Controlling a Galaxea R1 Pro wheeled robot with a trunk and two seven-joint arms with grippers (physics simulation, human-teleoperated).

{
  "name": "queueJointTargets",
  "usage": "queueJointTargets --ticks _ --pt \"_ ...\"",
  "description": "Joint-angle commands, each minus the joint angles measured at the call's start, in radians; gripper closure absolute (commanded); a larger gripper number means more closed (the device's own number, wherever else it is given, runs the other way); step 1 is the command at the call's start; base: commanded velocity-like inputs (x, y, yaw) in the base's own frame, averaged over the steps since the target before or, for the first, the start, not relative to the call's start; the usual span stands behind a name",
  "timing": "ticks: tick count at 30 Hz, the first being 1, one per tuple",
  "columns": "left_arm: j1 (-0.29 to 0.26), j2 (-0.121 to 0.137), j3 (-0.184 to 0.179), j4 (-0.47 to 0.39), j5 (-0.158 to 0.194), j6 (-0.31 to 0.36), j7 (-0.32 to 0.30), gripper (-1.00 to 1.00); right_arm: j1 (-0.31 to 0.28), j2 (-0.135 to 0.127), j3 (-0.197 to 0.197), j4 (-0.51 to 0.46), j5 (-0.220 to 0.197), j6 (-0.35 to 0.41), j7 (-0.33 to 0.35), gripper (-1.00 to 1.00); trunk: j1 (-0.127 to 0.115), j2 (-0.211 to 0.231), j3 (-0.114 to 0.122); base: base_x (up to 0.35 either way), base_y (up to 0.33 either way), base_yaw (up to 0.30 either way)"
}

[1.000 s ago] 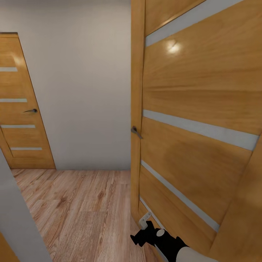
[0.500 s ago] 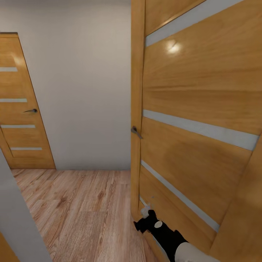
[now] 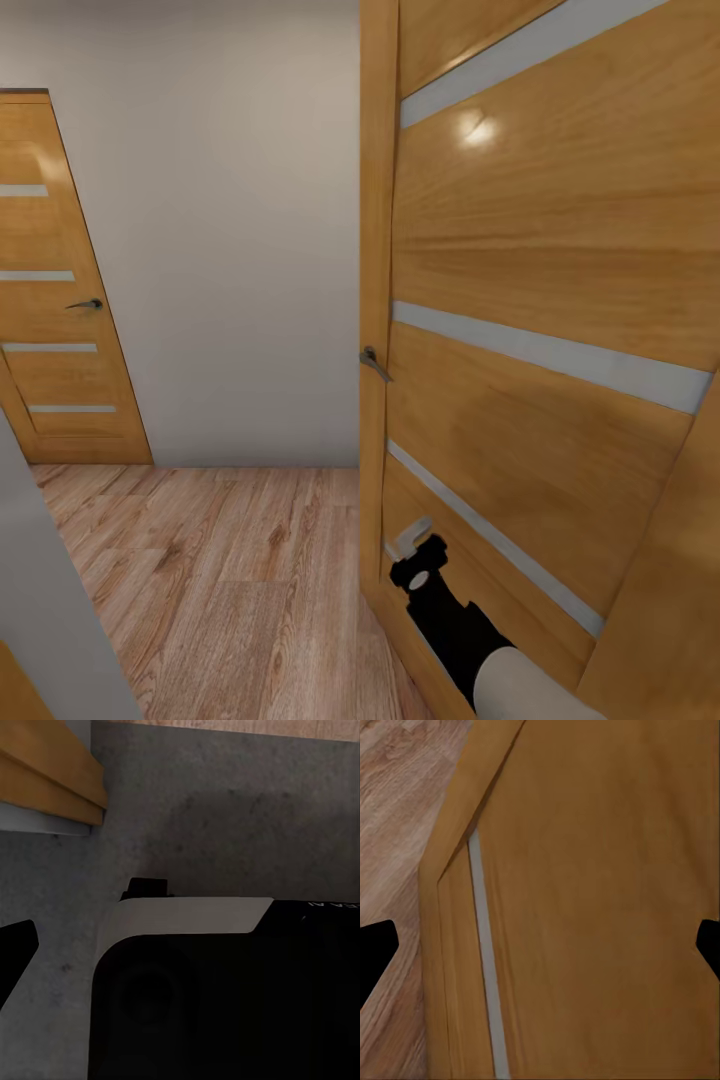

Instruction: Move the two storage containers from the living room to the garage. In the garage, place one container on the floor and stack the other container on top of it (either order is fine).

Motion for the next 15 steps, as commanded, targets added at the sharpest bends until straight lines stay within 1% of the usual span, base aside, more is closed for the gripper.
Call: queueJointTargets --ticks 1,6,12,15 --pt "0.001 0.0 0.001 -0.002 0.006 0.0 0.001 -1.0 -0.001 0.0 0.006 -0.021 0.009 0.034 -0.009 -1.0 0.0 -0.001 -0.001 0.0 0.0 0.0" --pt "0.001 0.0 0.001 -0.002 0.006 0.0 0.001 -1.0 -0.001 0.0 0.011 -0.074 0.01 0.087 -0.019 -1.0 0.0 -0.001 -0.001 0.0 0.0 0.0" --pt "0.001 -0.001 0.001 -0.003 0.006 -0.001 0.001 -1.0 -0.002 0.0 0.017 -0.091 0.012 0.147 -0.024 -1.0 0.0 -0.001 -0.001 0.0 0.0 0.0" --pt "0.001 -0.001 0.001 -0.003 0.006 -0.001 0.001 -1.0 0.001 0.0 0.026 -0.092 0.011 0.163 -0.033 -1.0 0.0 -0.001 -0.001 0.0 0.0 0.0"
